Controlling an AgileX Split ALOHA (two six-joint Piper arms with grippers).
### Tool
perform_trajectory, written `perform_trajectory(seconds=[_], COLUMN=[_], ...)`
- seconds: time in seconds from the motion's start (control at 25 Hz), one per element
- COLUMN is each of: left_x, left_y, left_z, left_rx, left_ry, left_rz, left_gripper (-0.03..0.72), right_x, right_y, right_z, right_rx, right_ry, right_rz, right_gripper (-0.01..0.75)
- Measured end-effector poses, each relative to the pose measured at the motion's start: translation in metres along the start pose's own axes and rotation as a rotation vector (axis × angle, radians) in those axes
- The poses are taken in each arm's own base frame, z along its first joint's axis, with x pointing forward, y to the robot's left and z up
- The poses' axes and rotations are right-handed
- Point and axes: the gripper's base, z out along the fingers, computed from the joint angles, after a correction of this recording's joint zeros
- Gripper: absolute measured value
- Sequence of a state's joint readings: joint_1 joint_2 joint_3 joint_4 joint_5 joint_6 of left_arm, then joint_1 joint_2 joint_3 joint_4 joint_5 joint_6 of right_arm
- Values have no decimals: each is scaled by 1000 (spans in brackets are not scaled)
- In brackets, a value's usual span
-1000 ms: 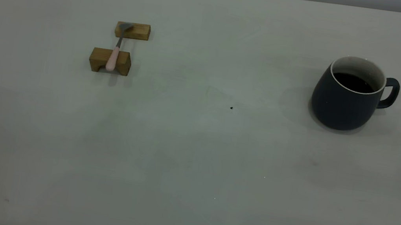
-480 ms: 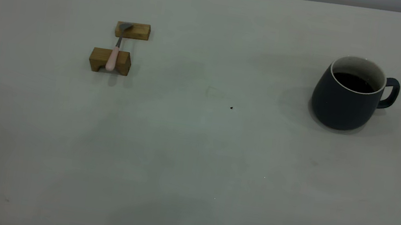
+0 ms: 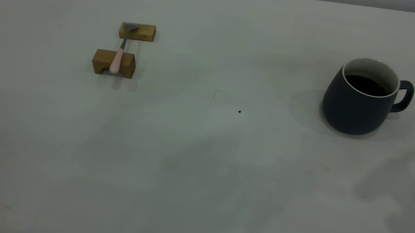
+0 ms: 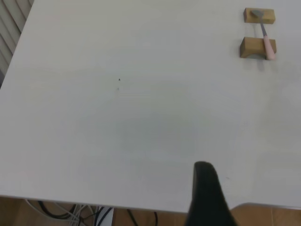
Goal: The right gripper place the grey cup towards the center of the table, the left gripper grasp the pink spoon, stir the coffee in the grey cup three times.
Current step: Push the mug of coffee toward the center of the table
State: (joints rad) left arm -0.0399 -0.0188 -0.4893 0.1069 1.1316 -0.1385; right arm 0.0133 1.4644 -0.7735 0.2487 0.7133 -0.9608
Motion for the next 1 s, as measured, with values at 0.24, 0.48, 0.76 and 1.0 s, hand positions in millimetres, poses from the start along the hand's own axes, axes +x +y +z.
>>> perform_trajectory(seconds=[0.24,0.48,0.76,1.0], left_x=[0,0,0,0], left_y=[0,0,0,0], left_z=[0,0,0,0], left_rx=[0,-1,-1,-1], left_ry=[0,0,0,0], left_rz=[0,0,0,0], left_gripper=[558,558,558,558], right_x=[-32,-55,-67,-71], right_y=[-32,-61,-88,-97], right_z=[53,102,146,176], right_rx=[-31,-14,32,5], right_ry=[51,129,173,187], right_rz=[-142,-292,-483,-615], right_gripper=[698,679,668,659])
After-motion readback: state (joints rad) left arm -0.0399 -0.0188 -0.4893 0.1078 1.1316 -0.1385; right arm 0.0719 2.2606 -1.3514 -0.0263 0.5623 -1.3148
